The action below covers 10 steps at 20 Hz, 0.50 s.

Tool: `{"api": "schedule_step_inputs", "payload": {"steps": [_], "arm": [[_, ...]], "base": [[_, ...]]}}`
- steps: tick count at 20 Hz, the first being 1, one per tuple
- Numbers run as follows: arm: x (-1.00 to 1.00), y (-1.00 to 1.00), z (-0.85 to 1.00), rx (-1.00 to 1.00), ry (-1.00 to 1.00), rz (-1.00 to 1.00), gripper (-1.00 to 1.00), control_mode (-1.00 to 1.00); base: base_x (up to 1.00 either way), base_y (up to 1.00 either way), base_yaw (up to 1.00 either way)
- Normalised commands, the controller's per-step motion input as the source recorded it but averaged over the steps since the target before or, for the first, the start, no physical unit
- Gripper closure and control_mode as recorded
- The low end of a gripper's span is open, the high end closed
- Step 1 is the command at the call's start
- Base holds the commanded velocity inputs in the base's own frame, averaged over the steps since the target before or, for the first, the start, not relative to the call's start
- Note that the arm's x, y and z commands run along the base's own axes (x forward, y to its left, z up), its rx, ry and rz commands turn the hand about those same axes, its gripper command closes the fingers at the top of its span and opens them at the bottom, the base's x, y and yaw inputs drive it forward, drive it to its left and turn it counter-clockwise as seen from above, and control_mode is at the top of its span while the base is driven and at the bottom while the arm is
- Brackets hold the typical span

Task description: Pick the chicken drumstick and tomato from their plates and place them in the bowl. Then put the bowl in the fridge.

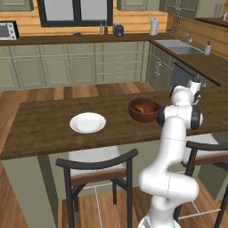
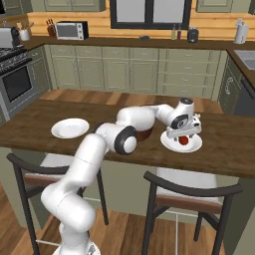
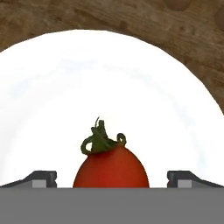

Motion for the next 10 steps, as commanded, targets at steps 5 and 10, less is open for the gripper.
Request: {"api": "schedule_step_inputs", "payload": {"steps": [5,10], "arm": [[-0.06,-0.1,-0.31,0.0,0.0,0.0,-1.0,-1.0],[-0.09,-0.09,-0.11,0.0,0.0,0.0,1.0,-1.0]], "base": [[0.0,0.0,0.0],[0.0,0.0,0.0]]}}
